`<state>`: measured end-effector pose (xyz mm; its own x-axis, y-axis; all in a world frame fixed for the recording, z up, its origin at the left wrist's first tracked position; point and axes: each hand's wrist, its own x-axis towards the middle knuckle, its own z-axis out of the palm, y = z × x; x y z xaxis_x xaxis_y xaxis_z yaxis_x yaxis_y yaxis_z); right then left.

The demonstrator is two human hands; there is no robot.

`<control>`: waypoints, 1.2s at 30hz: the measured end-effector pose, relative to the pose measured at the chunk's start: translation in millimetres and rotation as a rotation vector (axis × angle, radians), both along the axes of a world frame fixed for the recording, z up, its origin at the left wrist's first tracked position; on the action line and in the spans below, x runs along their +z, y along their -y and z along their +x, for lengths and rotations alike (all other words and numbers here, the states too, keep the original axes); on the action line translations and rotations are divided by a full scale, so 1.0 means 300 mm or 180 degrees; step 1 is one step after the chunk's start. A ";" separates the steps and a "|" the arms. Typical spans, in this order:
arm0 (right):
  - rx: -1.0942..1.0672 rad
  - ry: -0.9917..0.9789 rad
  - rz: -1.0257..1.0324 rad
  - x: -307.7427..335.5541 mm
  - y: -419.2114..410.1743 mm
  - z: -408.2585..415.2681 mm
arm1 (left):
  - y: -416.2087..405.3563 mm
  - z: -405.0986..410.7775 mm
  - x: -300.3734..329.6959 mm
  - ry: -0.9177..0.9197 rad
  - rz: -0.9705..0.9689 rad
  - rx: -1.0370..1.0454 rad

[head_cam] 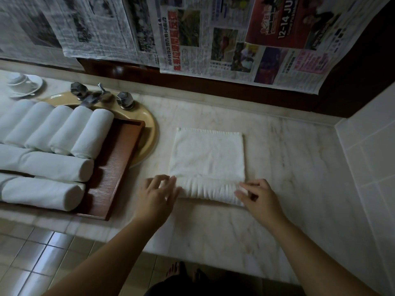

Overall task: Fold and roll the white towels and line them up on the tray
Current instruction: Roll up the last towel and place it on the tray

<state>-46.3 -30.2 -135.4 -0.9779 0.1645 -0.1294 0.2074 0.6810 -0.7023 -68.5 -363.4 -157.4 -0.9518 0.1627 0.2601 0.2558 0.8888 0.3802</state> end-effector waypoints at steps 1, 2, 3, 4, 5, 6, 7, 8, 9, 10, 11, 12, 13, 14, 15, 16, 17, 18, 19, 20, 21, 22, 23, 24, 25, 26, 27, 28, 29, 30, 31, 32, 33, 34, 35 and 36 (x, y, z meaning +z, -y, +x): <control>0.0230 0.0028 -0.0036 -0.003 -0.016 0.032 | 0.014 0.010 -0.006 0.0075 -0.0100 -0.0168; 0.0428 0.0046 0.0008 -0.012 -0.032 0.054 | 0.025 0.019 -0.010 0.0143 -0.0187 -0.0274; 0.0560 0.0053 0.0039 -0.018 -0.042 0.067 | 0.034 0.025 -0.008 0.0190 -0.0213 -0.0335; 0.0627 0.0082 0.0059 -0.019 -0.047 0.073 | 0.038 0.030 -0.003 0.0231 -0.0179 -0.0349; 0.0659 0.0112 0.0086 -0.019 -0.048 0.072 | 0.041 0.033 -0.002 0.0297 -0.0124 -0.0323; 0.0692 0.0162 0.0113 -0.014 -0.048 0.066 | 0.040 0.035 0.000 0.0370 -0.0068 -0.0269; 0.0740 0.0237 0.0123 -0.008 -0.049 0.055 | 0.037 0.034 0.001 0.0459 0.0002 -0.0188; 0.0801 0.0319 0.0120 0.000 -0.050 0.042 | 0.034 0.032 0.002 0.0580 0.0098 -0.0094; 0.0865 0.0398 0.0124 0.006 -0.051 0.028 | 0.030 0.032 0.005 0.0723 0.0230 0.0006; 0.0911 0.0497 0.0112 0.012 -0.051 0.014 | 0.025 0.033 0.007 0.0871 0.0387 0.0106; 0.0927 0.0618 0.0082 0.015 -0.050 0.000 | 0.019 0.033 0.010 0.0997 0.0544 0.0210; 0.0902 0.0719 0.0050 0.018 -0.047 -0.014 | 0.013 0.028 0.014 0.1100 0.0690 0.0320; 0.0850 0.0779 0.0030 0.013 -0.047 -0.029 | 0.007 0.023 0.018 0.1188 0.0834 0.0432; 0.0802 0.0806 0.0009 0.008 -0.048 -0.042 | 0.001 0.016 0.022 0.1262 0.0972 0.0533; 0.0750 0.0802 -0.0060 0.004 -0.047 -0.054 | -0.005 0.009 0.023 0.1346 0.1100 0.0622; 0.0696 0.0776 -0.0174 -0.001 -0.047 -0.065 | -0.011 0.001 0.025 0.1435 0.1221 0.0707; 0.0620 0.0751 -0.0351 -0.010 -0.045 -0.073 | -0.016 -0.005 0.027 0.1513 0.1347 0.0800; 0.0486 0.0765 -0.0537 -0.015 -0.040 -0.082 | -0.021 -0.011 0.026 0.1570 0.1491 0.0884; 0.0309 0.0809 -0.0691 -0.019 -0.033 -0.094 | -0.028 -0.019 0.029 0.1592 0.1645 0.0940; 0.0140 0.0874 -0.0791 -0.019 -0.026 -0.108 | -0.034 -0.027 0.032 0.1587 0.1795 0.0970; -0.0001 0.0934 -0.0864 -0.025 -0.020 -0.127 | -0.038 -0.038 0.032 0.1568 0.1930 0.0988; -0.0114 0.0995 -0.0945 -0.030 -0.015 -0.144 | -0.041 -0.050 0.033 0.1569 0.2045 0.1009; -0.0223 0.1024 -0.1004 -0.040 -0.008 -0.160 | -0.041 -0.065 0.033 0.1607 0.2127 0.1034; -0.0353 0.1029 -0.1060 -0.041 0.001 -0.172 | -0.039 -0.080 0.033 0.1658 0.2164 0.1052; -0.0489 0.0990 -0.1104 -0.046 0.007 -0.183 | -0.037 -0.094 0.034 0.1687 0.2151 0.1063; -0.0630 0.0933 -0.1144 -0.049 0.009 -0.192 | -0.036 -0.105 0.035 0.1694 0.2111 0.1092; -0.0720 0.0868 -0.1140 -0.048 0.010 -0.199 | -0.035 -0.116 0.036 0.1688 0.2084 0.1134; -0.0758 0.0789 -0.1090 -0.041 0.012 -0.205 | -0.036 -0.124 0.037 0.1689 0.2112 0.1192; -0.0720 0.0657 -0.0998 -0.035 0.014 -0.208 | -0.038 -0.131 0.039 0.1708 0.2193 0.1259; -0.0611 0.0469 -0.0802 -0.030 0.016 -0.206 | -0.043 -0.135 0.049 0.1738 0.2297 0.1310; -0.0438 0.0178 -0.0520 -0.036 0.017 -0.196 | -0.043 -0.136 0.052 0.1707 0.2292 0.1325; -0.0276 -0.0133 -0.0189 -0.044 0.017 -0.174 | -0.042 -0.134 0.052 0.1531 0.2084 0.1259; -0.0122 -0.0460 0.0047 -0.054 0.019 -0.142 | -0.041 -0.130 0.052 0.1240 0.1687 0.1140; 0.0017 -0.0714 0.0197 -0.061 0.022 -0.107 | -0.038 -0.126 0.047 0.0875 0.1255 0.0978; 0.0180 -0.0862 0.0320 -0.074 0.017 -0.074 | -0.033 -0.119 0.041 0.0468 0.0907 0.0770; 0.0377 -0.0948 0.0372 -0.089 0.008 -0.043 | -0.024 -0.115 0.028 0.0135 0.0698 0.0503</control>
<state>-59.1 -32.5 -162.0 -0.9831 0.0445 0.1778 -0.0802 0.7676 -0.6359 -103.1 -356.0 -148.9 -0.9717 -0.0446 0.2320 0.1001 0.8118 0.5753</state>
